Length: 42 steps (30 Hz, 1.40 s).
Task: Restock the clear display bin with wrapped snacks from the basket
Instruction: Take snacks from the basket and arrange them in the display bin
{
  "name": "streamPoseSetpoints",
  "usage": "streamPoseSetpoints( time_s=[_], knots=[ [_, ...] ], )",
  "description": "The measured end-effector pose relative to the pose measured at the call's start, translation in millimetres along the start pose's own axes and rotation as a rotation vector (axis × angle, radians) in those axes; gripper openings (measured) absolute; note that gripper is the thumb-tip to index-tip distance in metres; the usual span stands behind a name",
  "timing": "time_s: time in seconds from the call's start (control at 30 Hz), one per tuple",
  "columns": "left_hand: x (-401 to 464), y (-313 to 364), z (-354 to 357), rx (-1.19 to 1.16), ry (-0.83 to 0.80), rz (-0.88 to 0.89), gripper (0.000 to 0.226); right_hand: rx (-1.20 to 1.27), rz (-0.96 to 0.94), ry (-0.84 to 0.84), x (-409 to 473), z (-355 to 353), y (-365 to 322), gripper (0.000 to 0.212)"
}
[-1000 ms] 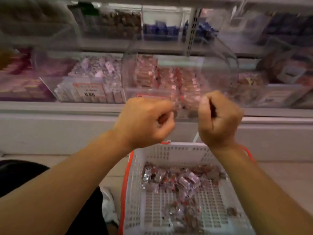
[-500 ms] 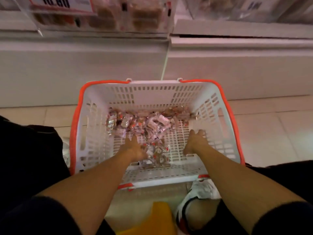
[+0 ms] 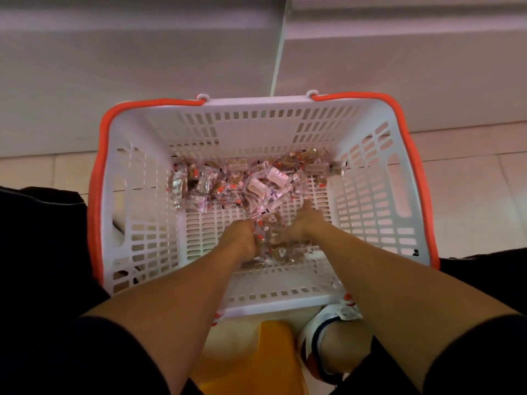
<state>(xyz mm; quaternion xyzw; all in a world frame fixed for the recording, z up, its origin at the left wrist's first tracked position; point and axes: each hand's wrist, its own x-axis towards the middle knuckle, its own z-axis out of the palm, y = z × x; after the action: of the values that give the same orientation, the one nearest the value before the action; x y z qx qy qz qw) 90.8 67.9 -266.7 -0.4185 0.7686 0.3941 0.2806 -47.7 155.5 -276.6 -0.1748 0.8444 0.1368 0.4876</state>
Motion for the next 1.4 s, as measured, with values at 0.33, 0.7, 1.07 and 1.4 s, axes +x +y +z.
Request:
streamPoseSetpoints(
  time_s=[0.33,0.7,1.07,1.4],
  knots=[
    [-4,-24,-20,0.313,-0.071,-0.174,0.028,0.035,-0.093,0.068,-18,31,-25,0.101],
    [-3,-30,-37,-0.684,-0.186,-0.268,0.019,0.297,-0.043,-0.322,-31,4,-18,0.012],
    [-42,-11,-99,-0.986,-0.446,-0.005,0.006,0.636,-0.463,-0.366,-115,-97,-4,0.041],
    [-178,47,-251,-0.808,-0.580,0.309,0.013,0.609,-1.001,0.098,-261,-174,-14,0.045]
  ],
)
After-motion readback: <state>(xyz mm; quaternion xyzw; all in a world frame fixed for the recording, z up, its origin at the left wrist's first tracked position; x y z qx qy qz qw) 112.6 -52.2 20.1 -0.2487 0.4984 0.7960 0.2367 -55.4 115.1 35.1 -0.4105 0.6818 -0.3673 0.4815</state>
